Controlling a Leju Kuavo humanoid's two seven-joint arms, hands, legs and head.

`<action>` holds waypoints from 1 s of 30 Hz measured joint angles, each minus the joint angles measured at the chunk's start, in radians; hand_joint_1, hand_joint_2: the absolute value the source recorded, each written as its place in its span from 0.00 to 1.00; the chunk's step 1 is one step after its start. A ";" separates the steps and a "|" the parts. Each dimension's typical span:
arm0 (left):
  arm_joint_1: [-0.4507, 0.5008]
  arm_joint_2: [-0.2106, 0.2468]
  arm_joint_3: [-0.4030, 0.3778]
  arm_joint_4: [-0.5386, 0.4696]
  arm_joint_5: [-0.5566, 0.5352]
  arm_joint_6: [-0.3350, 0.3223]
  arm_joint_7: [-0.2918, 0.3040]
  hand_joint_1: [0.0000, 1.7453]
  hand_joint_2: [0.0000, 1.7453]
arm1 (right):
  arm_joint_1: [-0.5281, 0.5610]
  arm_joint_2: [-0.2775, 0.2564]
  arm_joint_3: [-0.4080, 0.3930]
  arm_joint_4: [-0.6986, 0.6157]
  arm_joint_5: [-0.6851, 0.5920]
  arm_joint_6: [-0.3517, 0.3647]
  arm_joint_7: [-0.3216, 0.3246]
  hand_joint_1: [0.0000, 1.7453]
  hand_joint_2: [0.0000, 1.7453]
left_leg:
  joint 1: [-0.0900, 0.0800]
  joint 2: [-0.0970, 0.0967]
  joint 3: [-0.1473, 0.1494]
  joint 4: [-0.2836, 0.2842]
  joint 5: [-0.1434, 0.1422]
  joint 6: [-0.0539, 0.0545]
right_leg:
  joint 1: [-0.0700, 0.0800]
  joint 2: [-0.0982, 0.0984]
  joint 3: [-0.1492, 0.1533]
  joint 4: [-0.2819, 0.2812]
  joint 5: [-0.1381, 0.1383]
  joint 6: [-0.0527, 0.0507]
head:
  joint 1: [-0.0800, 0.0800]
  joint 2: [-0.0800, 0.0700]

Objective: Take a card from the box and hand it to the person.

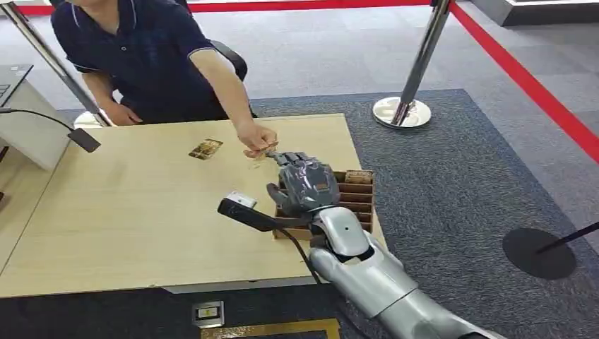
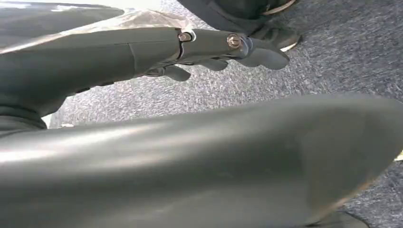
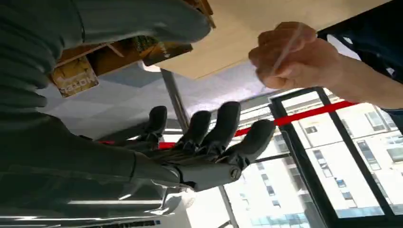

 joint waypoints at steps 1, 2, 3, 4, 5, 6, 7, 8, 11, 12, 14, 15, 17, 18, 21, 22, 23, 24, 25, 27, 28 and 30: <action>0.000 0.000 0.000 0.000 0.000 0.000 0.000 0.00 0.00 | 0.000 -0.002 0.000 0.000 0.000 -0.001 0.000 0.00 1.00 | 0.000 0.000 0.000 0.000 0.000 0.000 | 0.000 0.000 0.000 0.000 0.000 0.000 | 0.000 0.000; 0.000 0.000 0.000 0.000 0.000 0.000 0.000 0.00 0.00 | 0.001 -0.002 0.000 0.000 0.000 -0.001 0.001 0.00 1.00 | 0.000 0.000 0.000 0.000 0.000 0.000 | 0.000 0.000 0.000 0.000 0.000 0.000 | 0.000 0.000; 0.000 0.000 0.000 0.000 0.000 0.000 0.000 0.00 0.00 | 0.001 -0.003 0.000 0.000 0.000 -0.002 0.001 0.00 1.00 | 0.000 0.000 0.000 0.000 0.000 0.000 | 0.000 0.000 0.000 0.000 0.000 0.000 | 0.000 0.000; 0.000 0.000 0.000 0.000 0.000 0.000 0.000 0.00 0.00 | 0.001 -0.003 0.000 0.000 0.000 -0.002 0.001 0.00 1.00 | 0.000 0.000 0.000 0.000 0.000 0.000 | 0.000 0.000 0.000 0.000 0.000 0.000 | 0.000 0.000; 0.000 0.000 0.000 0.000 -0.001 0.000 0.000 0.00 0.00 | 0.001 -0.004 0.000 0.000 0.000 -0.005 0.001 0.00 1.00 | 0.000 0.000 0.000 0.000 0.000 0.000 | 0.000 0.000 0.000 0.000 0.000 0.000 | 0.000 0.000; 0.000 0.000 0.000 0.000 -0.001 0.000 0.000 0.00 0.00 | 0.003 -0.006 0.000 -0.001 0.000 -0.010 0.002 0.00 0.00 | 0.000 0.000 0.000 0.000 0.000 0.000 | 0.000 0.000 0.000 0.000 0.000 0.000 | 0.000 0.000; 0.000 0.000 0.000 0.000 -0.001 -0.002 0.000 0.00 0.00 | 0.005 -0.008 0.000 -0.002 0.000 -0.015 0.005 0.00 0.00 | 0.000 0.000 0.000 0.000 0.000 0.000 | 0.000 0.000 0.000 0.000 0.000 0.000 | 0.000 0.000; 0.000 0.000 0.000 0.000 -0.001 -0.002 -0.001 0.00 0.00 | 0.007 -0.011 0.000 -0.004 0.000 -0.021 0.007 0.00 0.00 | 0.000 0.000 0.000 0.000 0.000 0.000 | 0.000 0.000 0.000 0.000 0.000 0.000 | 0.000 0.000; 0.001 0.000 0.000 0.000 -0.002 -0.003 -0.003 0.00 0.00 | 0.021 -0.024 -0.005 -0.008 0.000 -0.039 0.018 0.00 0.00 | 0.000 0.000 0.000 0.000 0.000 0.000 | 0.000 0.000 0.000 0.000 0.000 0.000 | 0.000 0.000; 0.002 0.000 0.000 0.000 -0.003 -0.003 -0.004 0.00 0.00 | 0.032 -0.031 -0.008 -0.014 0.001 -0.048 0.019 0.00 0.00 | 0.000 0.000 0.000 0.000 0.000 0.000 | 0.000 0.000 0.000 0.000 0.000 0.000 | 0.000 0.000; 0.003 0.000 0.000 0.000 -0.003 -0.003 -0.008 0.00 0.00 | 0.054 -0.039 -0.018 -0.025 0.005 -0.067 0.019 0.00 0.00 | 0.000 0.000 0.000 0.000 0.000 0.000 | 0.000 0.000 0.000 0.000 0.000 0.000 | 0.000 0.000; 0.003 0.000 0.000 0.000 -0.003 -0.003 -0.010 0.00 0.00 | 0.066 -0.045 -0.026 -0.034 0.009 -0.080 0.019 0.00 0.00 | 0.000 0.000 0.000 0.000 0.000 0.000 | 0.000 0.000 -0.001 -0.001 0.000 0.000 | 0.000 0.000; 0.004 0.001 0.000 0.000 -0.002 -0.001 -0.011 0.00 0.00 | 0.097 -0.061 -0.047 -0.064 0.018 -0.103 0.019 0.00 0.00 | 0.000 0.000 0.000 0.000 0.000 0.000 | 0.000 0.000 0.000 -0.001 0.000 0.000 | 0.000 0.000; 0.005 0.001 0.000 0.000 0.000 -0.001 -0.011 0.00 0.00 | 0.112 -0.069 -0.060 -0.078 0.024 -0.112 0.020 0.00 0.00 | 0.000 0.000 0.000 0.000 0.000 0.000 | 0.000 0.000 0.000 -0.001 0.000 0.000 | 0.000 0.000; 0.009 0.001 0.000 0.000 0.005 0.002 -0.010 0.00 0.00 | 0.167 -0.093 -0.114 -0.131 0.041 -0.139 0.023 0.00 0.00 | 0.000 0.000 0.000 0.000 0.000 0.000 | 0.000 0.000 -0.001 -0.001 0.000 0.000 | 0.000 0.000; 0.012 0.001 0.000 0.000 0.009 0.003 -0.010 0.00 0.00 | 0.188 -0.100 -0.135 -0.150 0.047 -0.149 0.028 0.00 0.00 | 0.000 0.000 0.000 0.000 0.000 0.000 | 0.000 0.000 -0.001 -0.001 0.000 0.000 | 0.000 0.000; 0.015 0.001 0.000 0.000 0.016 0.011 -0.012 0.00 0.00 | 0.214 -0.108 -0.165 -0.173 0.053 -0.167 0.034 0.00 0.00 | 0.000 -0.001 0.000 0.000 0.000 0.000 | 0.000 0.000 -0.001 -0.001 0.000 0.000 | 0.000 0.000; 0.020 0.002 0.001 0.000 0.023 0.022 -0.021 0.00 0.00 | 0.247 -0.115 -0.199 -0.196 0.060 -0.186 0.041 0.00 0.00 | 0.000 -0.001 0.000 0.000 0.000 0.000 | 0.000 0.000 -0.001 -0.001 0.000 0.000 | 0.000 0.000; 0.026 0.002 0.002 0.000 0.028 0.034 -0.029 0.00 0.00 | 0.281 -0.121 -0.238 -0.223 0.070 -0.209 0.049 0.00 0.00 | 0.000 -0.001 -0.001 0.000 -0.001 0.001 | 0.000 0.000 -0.001 -0.001 0.000 0.000 | 0.000 0.000; 0.039 0.002 0.003 0.000 0.041 0.054 -0.038 0.00 0.00 | 0.356 -0.125 -0.324 -0.279 0.081 -0.256 0.060 0.00 0.00 | 0.000 -0.001 -0.001 0.000 -0.001 0.001 | 0.000 0.000 -0.001 -0.002 0.000 0.000 | 0.000 0.000; 0.045 0.002 0.005 0.000 0.045 0.059 -0.038 0.00 0.00 | 0.399 -0.126 -0.366 -0.309 0.073 -0.272 0.052 0.00 0.00 | 0.000 -0.001 -0.001 0.001 -0.001 0.001 | 0.000 0.000 -0.002 -0.002 0.000 0.000 | 0.000 0.000; 0.054 0.002 0.009 0.000 0.050 0.067 -0.030 0.00 0.00 | 0.484 -0.111 -0.489 -0.388 0.006 -0.287 -0.027 0.00 0.00 | 0.000 -0.002 -0.003 0.000 -0.002 0.001 | 0.000 0.000 -0.002 -0.002 -0.001 0.001 | 0.000 0.000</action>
